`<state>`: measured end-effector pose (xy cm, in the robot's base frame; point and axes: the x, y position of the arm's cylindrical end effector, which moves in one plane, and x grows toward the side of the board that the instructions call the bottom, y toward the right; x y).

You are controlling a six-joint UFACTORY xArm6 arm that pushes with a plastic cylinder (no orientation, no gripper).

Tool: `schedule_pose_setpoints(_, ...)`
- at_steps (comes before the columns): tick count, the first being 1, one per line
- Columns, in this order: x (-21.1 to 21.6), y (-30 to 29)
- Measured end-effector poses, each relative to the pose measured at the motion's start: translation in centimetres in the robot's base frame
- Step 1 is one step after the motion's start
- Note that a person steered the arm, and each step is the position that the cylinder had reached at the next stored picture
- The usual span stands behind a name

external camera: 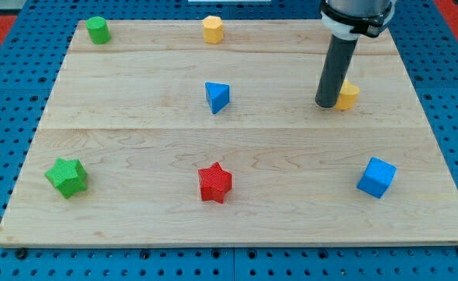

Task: Place the yellow heart and the blue triangle in a horizontal line

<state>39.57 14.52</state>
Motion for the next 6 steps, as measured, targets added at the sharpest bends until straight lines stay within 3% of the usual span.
schedule_pose_setpoints(1,0.0,-1.4)
schedule_pose_setpoints(3,-2.1,2.0)
schedule_pose_setpoints(4,-1.2,-0.9)
schedule_pose_setpoints(6,-1.0,-16.3)
